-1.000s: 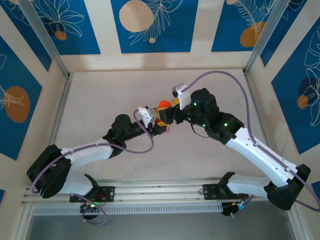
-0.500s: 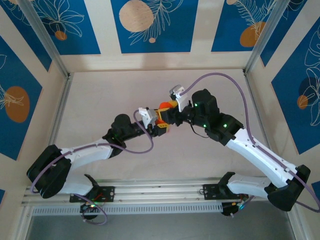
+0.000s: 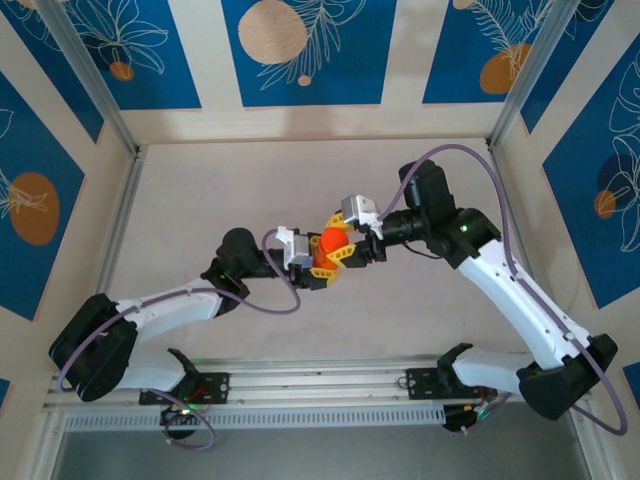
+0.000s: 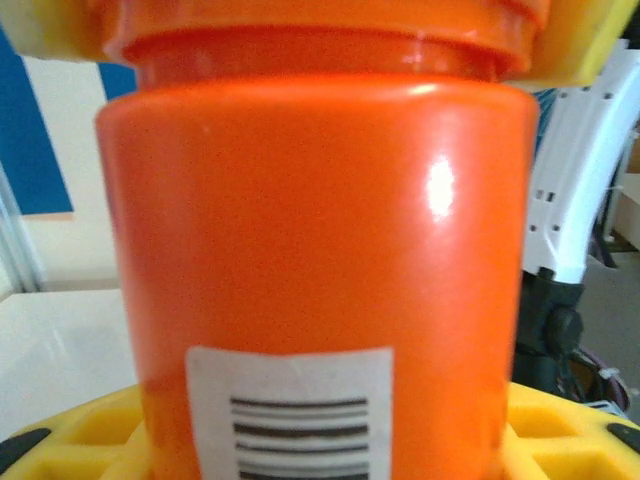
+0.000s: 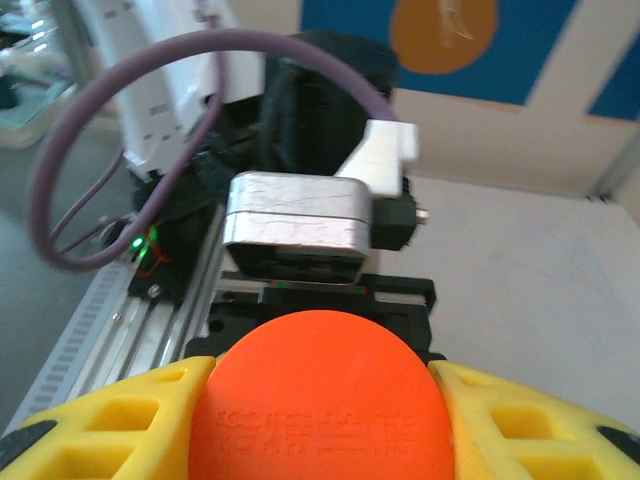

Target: Sort the pills into containers

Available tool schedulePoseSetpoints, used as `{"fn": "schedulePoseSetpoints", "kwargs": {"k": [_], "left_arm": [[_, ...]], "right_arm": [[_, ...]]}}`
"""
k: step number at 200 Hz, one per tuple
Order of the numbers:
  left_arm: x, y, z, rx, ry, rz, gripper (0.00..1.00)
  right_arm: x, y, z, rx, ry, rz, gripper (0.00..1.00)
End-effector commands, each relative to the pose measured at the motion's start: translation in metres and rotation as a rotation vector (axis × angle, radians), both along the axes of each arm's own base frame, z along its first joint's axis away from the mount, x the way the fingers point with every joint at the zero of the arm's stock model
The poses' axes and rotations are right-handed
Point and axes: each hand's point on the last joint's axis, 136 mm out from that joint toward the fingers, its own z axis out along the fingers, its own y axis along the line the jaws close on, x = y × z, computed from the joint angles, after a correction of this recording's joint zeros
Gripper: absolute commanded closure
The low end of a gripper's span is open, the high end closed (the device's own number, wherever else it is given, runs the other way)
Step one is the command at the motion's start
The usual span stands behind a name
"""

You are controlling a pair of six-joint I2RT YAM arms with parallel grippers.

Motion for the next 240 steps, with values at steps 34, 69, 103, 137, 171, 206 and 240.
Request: {"fn": "schedulePoseSetpoints", "kwargs": {"k": [34, 69, 103, 137, 171, 206, 240], "left_arm": [[-0.016, 0.006, 0.025, -0.044, -0.101, -0.1, 1.0], [-0.015, 0.005, 0.021, -0.031, -0.093, -0.106, 1.0], [-0.011, 0.004, 0.02, -0.029, -0.079, -0.099, 1.0], [-0.005, 0.004, 0.02, -0.034, -0.077, -0.061, 1.0], [0.023, 0.007, 0.017, -0.036, -0.058, 0.116, 1.0], [0.06, 0.015, 0.015, -0.048, -0.014, 0.325, 1.0], [0.075, 0.02, 0.017, -0.066, -0.003, 0.42, 1.0]], "right_arm": [[-0.024, -0.008, -0.006, -0.02, -0.016, 0.231, 0.67], [-0.021, -0.008, -0.01, -0.037, -0.011, 0.228, 0.37], [-0.019, -0.009, -0.008, -0.026, -0.033, 0.197, 0.23], [-0.016, -0.015, 0.0, -0.001, -0.075, 0.123, 0.21], [0.007, -0.022, 0.016, 0.048, -0.023, -0.114, 0.16], [0.032, -0.024, 0.039, 0.139, 0.161, -0.403, 0.16], [0.067, -0.032, 0.036, 0.195, 0.327, -0.782, 0.19]]}}
